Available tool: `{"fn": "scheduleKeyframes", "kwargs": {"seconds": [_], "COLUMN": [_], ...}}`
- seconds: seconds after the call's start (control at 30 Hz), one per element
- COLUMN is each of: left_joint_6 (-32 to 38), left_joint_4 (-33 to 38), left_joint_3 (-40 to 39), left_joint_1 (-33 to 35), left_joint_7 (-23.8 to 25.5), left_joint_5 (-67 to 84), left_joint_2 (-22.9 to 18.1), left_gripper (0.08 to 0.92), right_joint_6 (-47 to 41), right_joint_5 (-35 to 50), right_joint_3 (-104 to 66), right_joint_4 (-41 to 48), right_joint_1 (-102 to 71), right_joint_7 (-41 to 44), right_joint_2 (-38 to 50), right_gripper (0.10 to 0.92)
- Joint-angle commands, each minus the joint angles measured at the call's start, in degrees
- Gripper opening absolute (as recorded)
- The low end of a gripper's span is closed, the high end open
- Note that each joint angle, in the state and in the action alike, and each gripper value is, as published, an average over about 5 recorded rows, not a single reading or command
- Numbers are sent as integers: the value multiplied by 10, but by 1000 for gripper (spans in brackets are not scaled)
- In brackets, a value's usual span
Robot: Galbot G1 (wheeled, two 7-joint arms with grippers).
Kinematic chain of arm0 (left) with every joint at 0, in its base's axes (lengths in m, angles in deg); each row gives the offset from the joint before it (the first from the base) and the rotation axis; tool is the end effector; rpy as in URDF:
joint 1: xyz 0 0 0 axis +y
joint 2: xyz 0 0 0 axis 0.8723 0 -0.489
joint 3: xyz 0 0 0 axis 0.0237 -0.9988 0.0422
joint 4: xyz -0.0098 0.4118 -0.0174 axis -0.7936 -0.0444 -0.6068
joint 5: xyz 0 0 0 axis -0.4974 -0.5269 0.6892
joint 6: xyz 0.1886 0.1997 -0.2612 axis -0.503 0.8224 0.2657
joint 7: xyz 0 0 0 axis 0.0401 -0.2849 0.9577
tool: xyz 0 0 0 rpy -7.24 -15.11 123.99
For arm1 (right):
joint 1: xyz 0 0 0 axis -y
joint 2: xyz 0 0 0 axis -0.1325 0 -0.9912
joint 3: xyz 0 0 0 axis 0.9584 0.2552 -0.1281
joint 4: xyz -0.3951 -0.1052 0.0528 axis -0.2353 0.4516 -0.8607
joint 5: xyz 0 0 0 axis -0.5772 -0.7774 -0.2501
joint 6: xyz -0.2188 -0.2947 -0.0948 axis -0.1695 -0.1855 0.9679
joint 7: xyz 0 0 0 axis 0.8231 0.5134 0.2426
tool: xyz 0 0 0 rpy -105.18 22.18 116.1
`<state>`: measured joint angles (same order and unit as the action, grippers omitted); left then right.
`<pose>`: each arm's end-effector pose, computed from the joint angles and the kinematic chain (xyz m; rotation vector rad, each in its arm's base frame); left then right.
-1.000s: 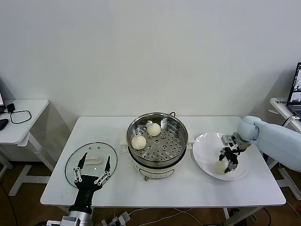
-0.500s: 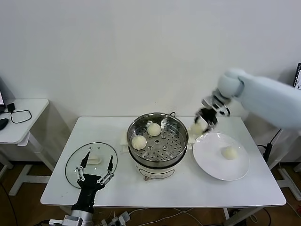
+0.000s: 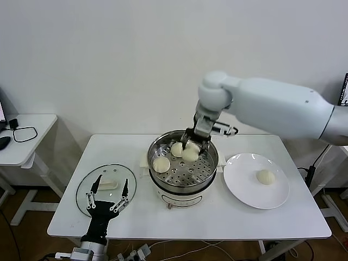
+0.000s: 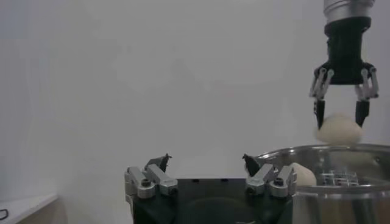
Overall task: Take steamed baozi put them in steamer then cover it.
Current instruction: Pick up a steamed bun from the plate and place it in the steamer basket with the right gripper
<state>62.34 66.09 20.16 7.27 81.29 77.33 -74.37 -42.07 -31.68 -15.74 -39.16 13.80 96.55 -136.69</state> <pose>0.1332 0.0286 -0.3523 0.1203 3.0103 0.2247 0.5828 0.1049 -0.0162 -2.1073 0.3062 -2.3046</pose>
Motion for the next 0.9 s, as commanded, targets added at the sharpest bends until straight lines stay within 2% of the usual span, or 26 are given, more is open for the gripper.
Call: {"fn": "scheduleKeyframes", "kwargs": {"seconds": [0.03, 0.5, 0.67, 0.77, 0.9], "left_joint_6": [0, 5, 5, 5, 5], "left_joint_4": [3, 1, 2, 1, 0], "left_joint_3": [-1, 4, 5, 7, 7], "left_joint_1": [1, 5, 6, 6, 5], "left_joint_7": [0, -1, -2, -2, -2], "left_joint_5": [0, 0, 0, 0, 0], "left_joint_2": [-2, -2, -2, -2, -3], "left_gripper": [823, 823, 823, 823, 823], "right_joint_6": [74, 87, 81, 70, -2], "right_joint_5": [-108, -175, -188, -180, -112], "right_joint_3": [0, -20, -34, -55, -104], "right_joint_4": [-58, -27, -30, -38, -41], "right_joint_1": [-63, -113, -114, -104, -81], "right_joint_7": [-11, -19, -22, -11, 41], "right_joint_2": [-26, -48, -45, -29, 19], "right_gripper": [638, 670, 766, 812, 822]}}
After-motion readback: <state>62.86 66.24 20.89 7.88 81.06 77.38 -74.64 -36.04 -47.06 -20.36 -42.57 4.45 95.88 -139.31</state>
